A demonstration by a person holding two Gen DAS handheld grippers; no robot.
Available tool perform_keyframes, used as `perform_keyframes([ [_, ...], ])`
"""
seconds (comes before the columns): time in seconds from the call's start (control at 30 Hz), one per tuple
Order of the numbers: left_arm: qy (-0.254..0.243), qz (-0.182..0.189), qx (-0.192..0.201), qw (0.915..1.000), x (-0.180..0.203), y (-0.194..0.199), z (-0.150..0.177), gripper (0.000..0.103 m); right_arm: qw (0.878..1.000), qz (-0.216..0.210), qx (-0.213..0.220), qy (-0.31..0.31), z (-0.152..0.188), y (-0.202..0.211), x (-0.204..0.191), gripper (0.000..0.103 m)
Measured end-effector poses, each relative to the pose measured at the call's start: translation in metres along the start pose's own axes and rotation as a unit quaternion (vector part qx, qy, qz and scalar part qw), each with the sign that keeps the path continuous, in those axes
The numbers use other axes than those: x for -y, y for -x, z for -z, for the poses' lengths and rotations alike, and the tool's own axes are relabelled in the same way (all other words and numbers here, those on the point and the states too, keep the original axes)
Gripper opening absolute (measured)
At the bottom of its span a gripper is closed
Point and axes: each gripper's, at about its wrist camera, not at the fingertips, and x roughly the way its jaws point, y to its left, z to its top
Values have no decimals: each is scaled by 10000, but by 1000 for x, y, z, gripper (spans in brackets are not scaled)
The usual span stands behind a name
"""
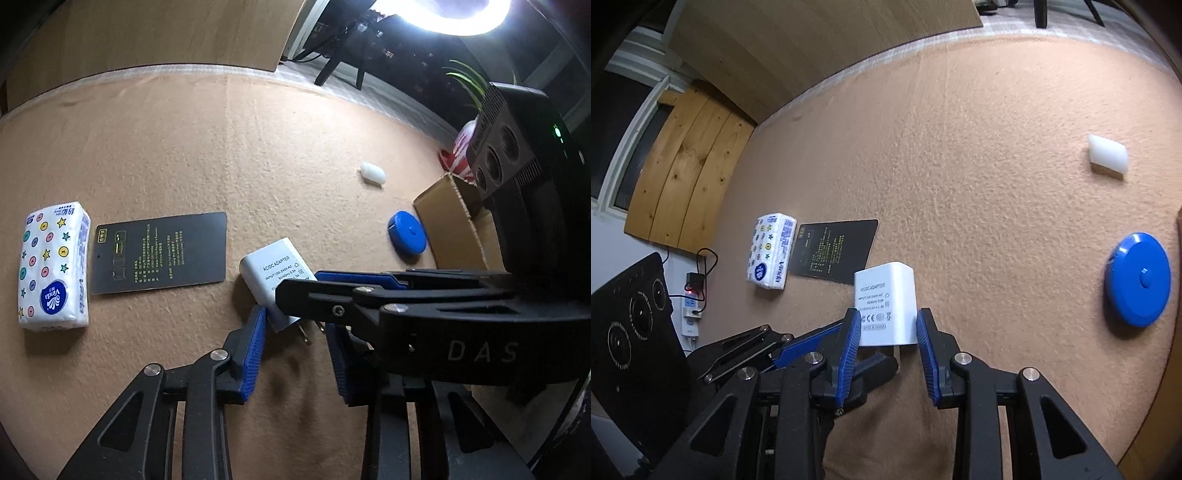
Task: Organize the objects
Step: 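Carry the white charger into the box and open the right tool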
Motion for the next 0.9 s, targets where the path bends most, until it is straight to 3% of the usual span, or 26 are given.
perform_keyframes([
  [0.43,-676,459,222,9964,80,18,-9,34,9942,383,973,-238,36,98,26,28],
  [0.9,-1683,1135,-61,9792,207,-4,7,34,9763,833,1693,-1057,107,187,94,29],
])
